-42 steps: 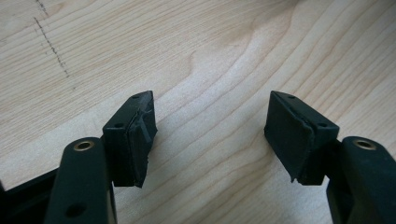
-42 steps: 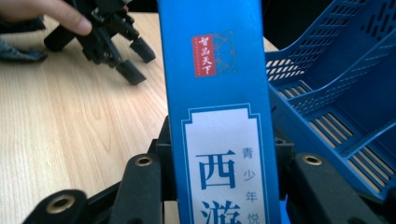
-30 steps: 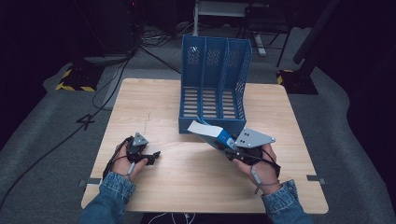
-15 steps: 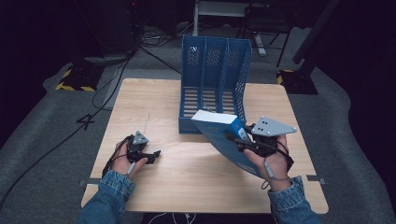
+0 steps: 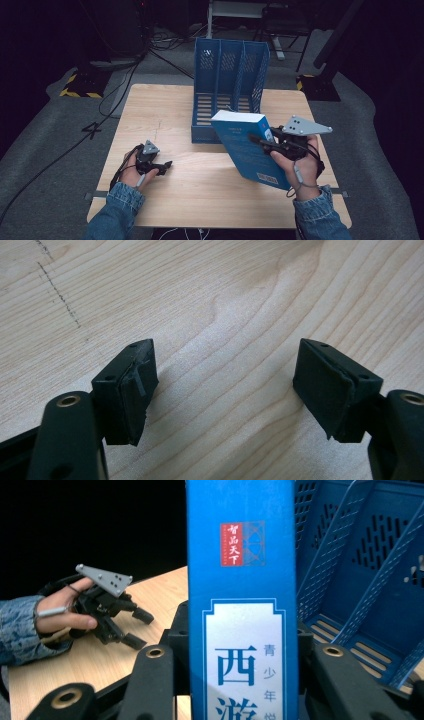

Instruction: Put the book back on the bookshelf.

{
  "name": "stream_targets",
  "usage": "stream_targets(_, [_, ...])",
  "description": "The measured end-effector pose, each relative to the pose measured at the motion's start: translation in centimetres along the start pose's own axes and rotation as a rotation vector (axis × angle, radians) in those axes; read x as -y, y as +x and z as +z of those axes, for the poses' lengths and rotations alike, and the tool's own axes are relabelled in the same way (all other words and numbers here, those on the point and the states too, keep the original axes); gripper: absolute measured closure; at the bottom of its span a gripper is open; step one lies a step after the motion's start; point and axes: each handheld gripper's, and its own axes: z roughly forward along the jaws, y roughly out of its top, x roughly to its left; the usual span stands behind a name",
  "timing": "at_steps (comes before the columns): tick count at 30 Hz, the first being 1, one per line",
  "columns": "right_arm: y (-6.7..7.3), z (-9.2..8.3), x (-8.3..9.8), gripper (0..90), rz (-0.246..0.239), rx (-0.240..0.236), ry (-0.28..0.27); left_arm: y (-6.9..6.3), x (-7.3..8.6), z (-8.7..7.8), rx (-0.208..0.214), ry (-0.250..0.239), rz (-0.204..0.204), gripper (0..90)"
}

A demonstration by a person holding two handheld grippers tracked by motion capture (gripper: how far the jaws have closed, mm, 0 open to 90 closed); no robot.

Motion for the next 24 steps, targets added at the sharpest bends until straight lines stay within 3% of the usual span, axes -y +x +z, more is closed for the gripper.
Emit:
stream_targets(10, [-1.3, -0.9, -1.8, 61.5, 0.0, 0.022, -0.026, -0.1, 0.0, 0.0, -0.009, -0.003, 0.0, 26.0])
stream_targets(24, [-4.6, -0.9, -4.6, 61.5, 0.045, 0.068, -0.082, -0.3, 0.1, -0.1, -0.022, 0.001, -0.014, 25.8])
